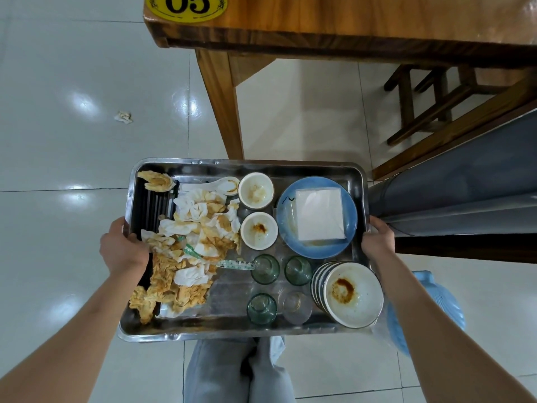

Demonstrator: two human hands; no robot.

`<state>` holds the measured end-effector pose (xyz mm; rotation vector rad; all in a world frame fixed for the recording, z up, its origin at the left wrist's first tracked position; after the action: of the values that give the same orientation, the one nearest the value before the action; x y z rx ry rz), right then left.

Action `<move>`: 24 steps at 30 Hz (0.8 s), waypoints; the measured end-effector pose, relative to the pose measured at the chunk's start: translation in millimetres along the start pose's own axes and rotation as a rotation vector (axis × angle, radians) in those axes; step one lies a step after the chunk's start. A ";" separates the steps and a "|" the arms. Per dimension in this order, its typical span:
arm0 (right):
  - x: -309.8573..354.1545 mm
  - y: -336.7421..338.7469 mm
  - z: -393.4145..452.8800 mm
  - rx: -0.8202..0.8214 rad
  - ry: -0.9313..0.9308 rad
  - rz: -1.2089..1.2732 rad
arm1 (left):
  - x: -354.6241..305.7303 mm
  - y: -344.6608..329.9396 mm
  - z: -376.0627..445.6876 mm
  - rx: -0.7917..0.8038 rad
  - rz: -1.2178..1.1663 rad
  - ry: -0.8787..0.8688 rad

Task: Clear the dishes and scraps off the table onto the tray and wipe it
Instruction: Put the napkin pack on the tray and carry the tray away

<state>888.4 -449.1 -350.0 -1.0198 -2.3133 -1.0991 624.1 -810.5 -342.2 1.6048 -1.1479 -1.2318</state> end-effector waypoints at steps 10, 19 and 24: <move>1.0 10.5 -18.0 -0.014 0.022 -0.042 | -1.7 19.9 -2.5 0.000 -0.015 -0.034; 20.0 57.4 -74.3 -0.005 0.003 -0.038 | -25.7 88.0 -23.2 -0.003 -0.024 -0.096; 33.6 101.2 -127.5 -0.050 -0.015 0.007 | -48.6 143.9 -45.4 0.020 -0.029 -0.141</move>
<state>945.7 -490.4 -199.6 -1.0572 -2.3025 -1.1563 635.6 -800.6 -184.5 1.5747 -1.2321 -1.3741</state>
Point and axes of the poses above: each hand's wrist, its own z-axis towards the middle knuckle, its own y-axis out of the back of the hand, x = y × z, the point moved 1 cm from there along z, towards the middle knuckle, and after that the axes turned 9 degrees about z, right-handed, at the moved point
